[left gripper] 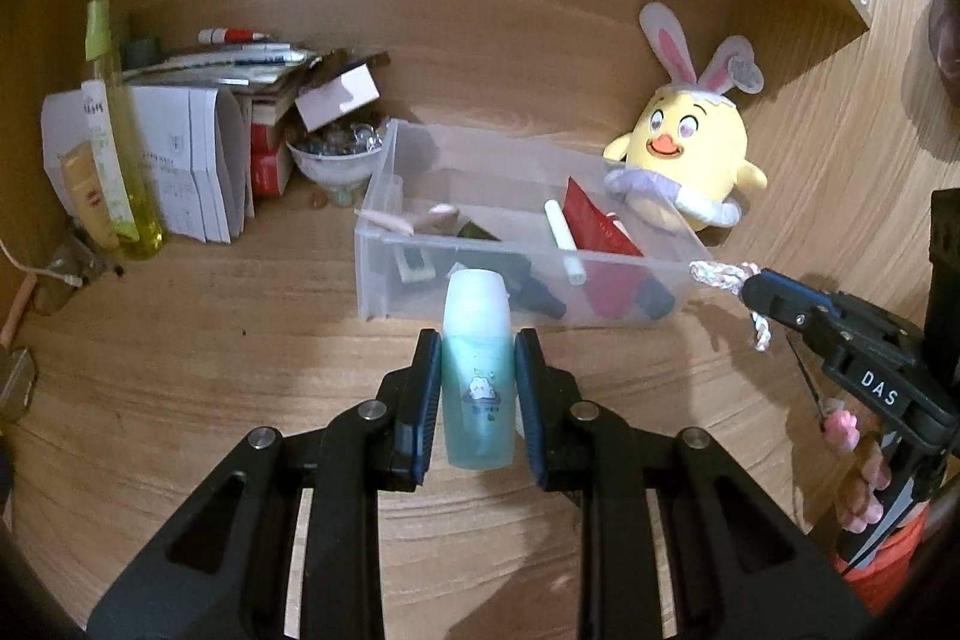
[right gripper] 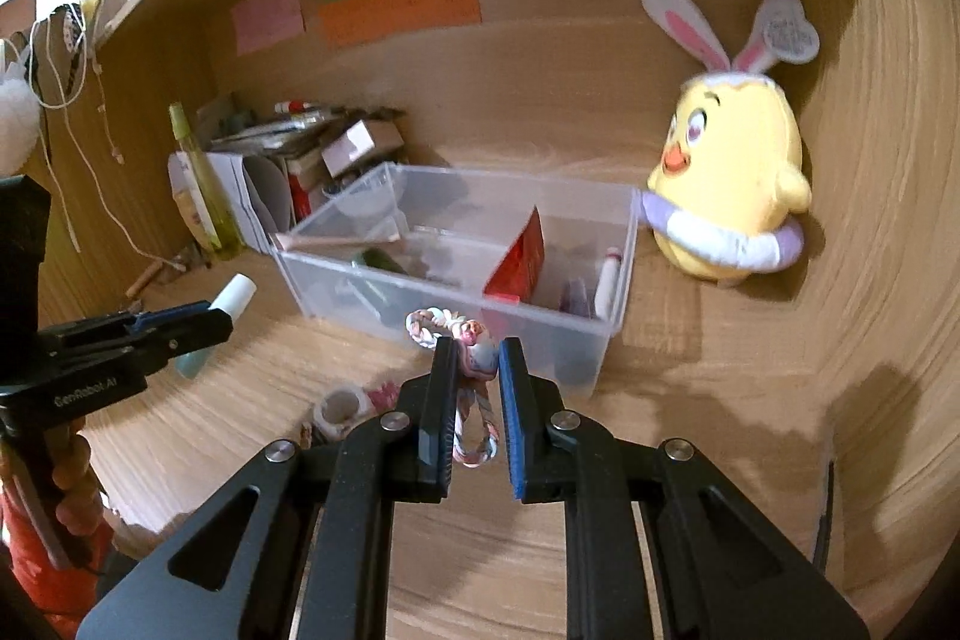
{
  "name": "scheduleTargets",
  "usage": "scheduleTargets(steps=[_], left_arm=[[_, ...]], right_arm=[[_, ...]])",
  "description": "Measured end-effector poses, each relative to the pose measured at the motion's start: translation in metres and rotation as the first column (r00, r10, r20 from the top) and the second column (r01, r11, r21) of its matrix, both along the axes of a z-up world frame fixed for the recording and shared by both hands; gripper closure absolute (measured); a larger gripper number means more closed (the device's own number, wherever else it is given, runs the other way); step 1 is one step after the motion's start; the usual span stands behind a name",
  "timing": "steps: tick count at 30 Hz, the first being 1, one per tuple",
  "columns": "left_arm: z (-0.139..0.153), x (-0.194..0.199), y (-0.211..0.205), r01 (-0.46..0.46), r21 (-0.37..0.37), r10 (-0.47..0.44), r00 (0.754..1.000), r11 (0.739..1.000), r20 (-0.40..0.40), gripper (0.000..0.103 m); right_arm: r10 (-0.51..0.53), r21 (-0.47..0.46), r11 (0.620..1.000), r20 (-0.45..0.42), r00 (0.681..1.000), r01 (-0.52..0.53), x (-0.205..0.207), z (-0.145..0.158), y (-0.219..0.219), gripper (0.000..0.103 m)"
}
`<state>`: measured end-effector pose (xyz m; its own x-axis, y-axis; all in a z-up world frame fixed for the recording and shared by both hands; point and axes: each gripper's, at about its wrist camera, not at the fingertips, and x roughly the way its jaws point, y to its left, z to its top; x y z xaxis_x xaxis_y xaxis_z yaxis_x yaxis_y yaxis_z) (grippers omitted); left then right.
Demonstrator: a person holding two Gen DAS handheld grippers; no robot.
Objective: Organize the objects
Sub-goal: 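Carry the blue bottle and braided bracelet over the clear bin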
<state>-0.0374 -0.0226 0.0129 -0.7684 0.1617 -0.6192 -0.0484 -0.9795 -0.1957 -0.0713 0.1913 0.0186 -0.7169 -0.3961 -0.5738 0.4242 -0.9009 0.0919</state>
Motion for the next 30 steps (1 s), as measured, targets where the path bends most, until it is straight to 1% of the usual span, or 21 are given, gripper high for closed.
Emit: scheduleTargets(steps=[4,10,13,17,21,27,30], left_arm=[[0.007,-0.005,-0.002,0.000,0.005,0.000,1.000,1.000,-0.018,0.079],[0.017,-0.015,-0.006,0.002,0.025,-0.001,0.999,1.000,-0.038,0.079],[0.022,-0.021,-0.005,0.016,0.013,-0.016,0.999,1.000,-0.048,0.079],[0.029,-0.031,0.001,0.035,-0.021,-0.036,0.998,0.999,-0.052,0.079],[0.035,-0.042,0.004,0.052,-0.020,-0.053,0.997,0.998,-0.061,0.079],[0.033,-0.065,0.003,0.062,-0.013,-0.062,0.997,0.998,-0.033,0.079],[0.031,-0.076,-0.001,0.067,0.014,-0.067,0.998,0.998,-0.012,0.079]], right_arm=[[0.002,0.005,1.000,-0.032,0.999,-0.002,-0.003,0.010,-0.003,0.091],[-0.004,-0.009,1.000,-0.056,0.998,0.004,-0.011,0.020,-0.005,0.091],[-0.008,-0.009,1.000,-0.060,0.998,0.007,-0.018,0.022,-0.008,0.091],[-0.011,-0.007,1.000,-0.065,0.998,0.011,-0.026,0.025,-0.010,0.091],[-0.020,-0.007,1.000,-0.072,0.997,0.019,-0.034,0.028,-0.011,0.091],[-0.037,0.001,0.999,-0.090,0.995,0.037,-0.048,0.036,-0.011,0.091],[-0.048,0.008,0.999,-0.104,0.993,0.049,-0.055,0.041,-0.011,0.091]])
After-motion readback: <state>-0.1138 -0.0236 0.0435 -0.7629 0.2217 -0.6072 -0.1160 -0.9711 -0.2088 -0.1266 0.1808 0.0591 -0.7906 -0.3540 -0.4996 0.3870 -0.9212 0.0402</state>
